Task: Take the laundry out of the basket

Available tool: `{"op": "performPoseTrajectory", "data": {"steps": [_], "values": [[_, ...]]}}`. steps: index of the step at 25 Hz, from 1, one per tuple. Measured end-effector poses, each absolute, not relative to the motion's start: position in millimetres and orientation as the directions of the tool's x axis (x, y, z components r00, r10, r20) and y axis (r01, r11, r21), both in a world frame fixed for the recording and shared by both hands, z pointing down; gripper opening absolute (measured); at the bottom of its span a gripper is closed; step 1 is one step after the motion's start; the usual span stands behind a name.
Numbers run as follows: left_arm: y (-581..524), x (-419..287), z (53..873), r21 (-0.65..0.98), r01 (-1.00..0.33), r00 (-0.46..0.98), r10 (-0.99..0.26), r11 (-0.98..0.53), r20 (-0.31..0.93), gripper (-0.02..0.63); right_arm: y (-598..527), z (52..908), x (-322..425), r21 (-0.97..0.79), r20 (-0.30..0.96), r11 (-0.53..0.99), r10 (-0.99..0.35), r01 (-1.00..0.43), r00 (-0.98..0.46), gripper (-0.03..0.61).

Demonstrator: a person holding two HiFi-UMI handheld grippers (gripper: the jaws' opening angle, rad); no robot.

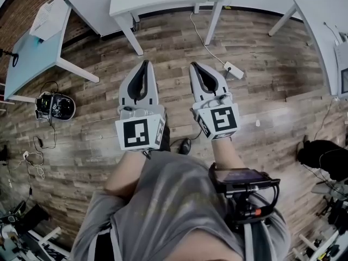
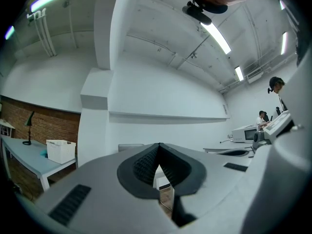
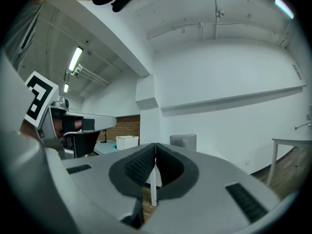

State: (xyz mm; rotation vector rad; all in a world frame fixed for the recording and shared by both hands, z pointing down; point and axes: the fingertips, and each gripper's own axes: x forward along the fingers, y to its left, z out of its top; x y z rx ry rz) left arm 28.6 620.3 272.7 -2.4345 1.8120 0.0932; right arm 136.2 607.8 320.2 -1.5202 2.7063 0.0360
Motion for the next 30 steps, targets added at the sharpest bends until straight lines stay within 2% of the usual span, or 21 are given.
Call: {"op": "performPoseTrajectory", "data": {"steps": [8,19,30], "values": [[538,11,280,-0.018,-0.952,0.304,-0.946,-0.304,-0.116,0.008,530,324,118,0.008,-0.032,0.510,-0.860,-0.860,-0.510,0.008],[420,-45,250,-0.035,-0.942,0.335,-0.921,-0.335,-0.201,0.008,406,293,60,0.038,-0.096,0.482,-0.870,-0.875,-0.483,0.008],[352,-76,269,0.004,-0.954,0.293,-0.941,-0.298,-0.169,0.008,331,288,50,0.077,-0.087,0.453,-0.884,-0.888,-0.458,0.008]]}}
